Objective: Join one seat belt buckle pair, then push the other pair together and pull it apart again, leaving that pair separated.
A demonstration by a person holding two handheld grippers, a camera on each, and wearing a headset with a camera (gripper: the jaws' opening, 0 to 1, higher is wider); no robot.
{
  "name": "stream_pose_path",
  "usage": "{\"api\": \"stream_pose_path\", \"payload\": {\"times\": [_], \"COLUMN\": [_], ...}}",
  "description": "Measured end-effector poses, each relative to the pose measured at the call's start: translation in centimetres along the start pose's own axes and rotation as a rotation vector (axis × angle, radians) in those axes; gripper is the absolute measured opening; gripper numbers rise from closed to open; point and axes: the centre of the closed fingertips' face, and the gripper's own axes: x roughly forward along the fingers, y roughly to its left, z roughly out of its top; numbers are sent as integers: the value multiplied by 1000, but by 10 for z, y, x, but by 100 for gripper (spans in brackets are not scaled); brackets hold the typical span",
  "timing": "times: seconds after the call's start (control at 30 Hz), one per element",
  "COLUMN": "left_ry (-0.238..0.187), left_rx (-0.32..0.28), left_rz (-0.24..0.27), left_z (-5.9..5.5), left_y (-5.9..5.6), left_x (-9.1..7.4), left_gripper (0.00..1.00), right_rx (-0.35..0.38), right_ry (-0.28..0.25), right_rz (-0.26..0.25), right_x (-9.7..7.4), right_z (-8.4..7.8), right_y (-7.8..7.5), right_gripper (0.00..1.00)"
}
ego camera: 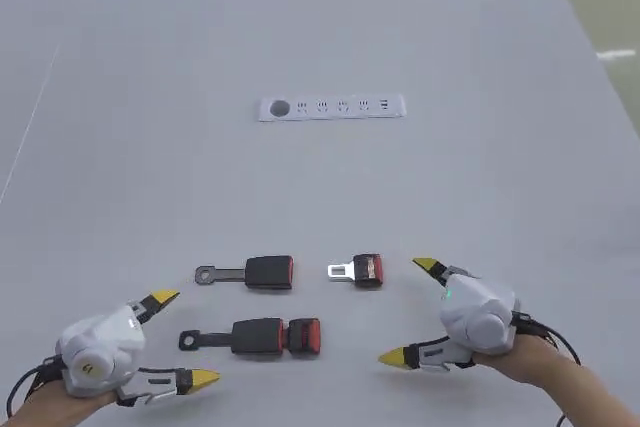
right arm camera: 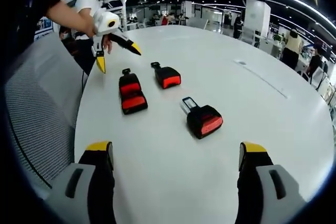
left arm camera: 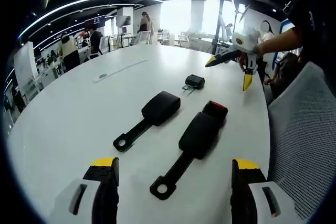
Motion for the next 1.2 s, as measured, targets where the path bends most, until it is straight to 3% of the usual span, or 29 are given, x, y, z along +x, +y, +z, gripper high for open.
{"api": "stream_pose_path", "payload": {"times": [0.13,0.2,0.3,0.53,0.87,1.2], "left_ry": [-30,-50,-95,-123,-171,-162], "left_rx": [-8,-17,-40,-70,-82,-56], "left_rz": [23,38,70,105,139,146], "left_z": [1,3,7,6,13,10], "left_y": [-9,-10,-13,-14,-1,0], "left_x": [-2,-4,-10,-19,-32,-33], "left_gripper": [96,98,100,100,100,100], "right_rx": [22,29,52,85,91,103], "right_ry": [-94,-115,-183,-245,-230,-237], "right_rz": [-36,-45,-64,-100,-103,-117], "right_x": [-8,-12,-18,-27,-33,-38], "right_z": [11,13,19,19,8,3], "right_y": [6,9,14,18,23,24], "right_gripper": [99,99,100,100,100,100]}}
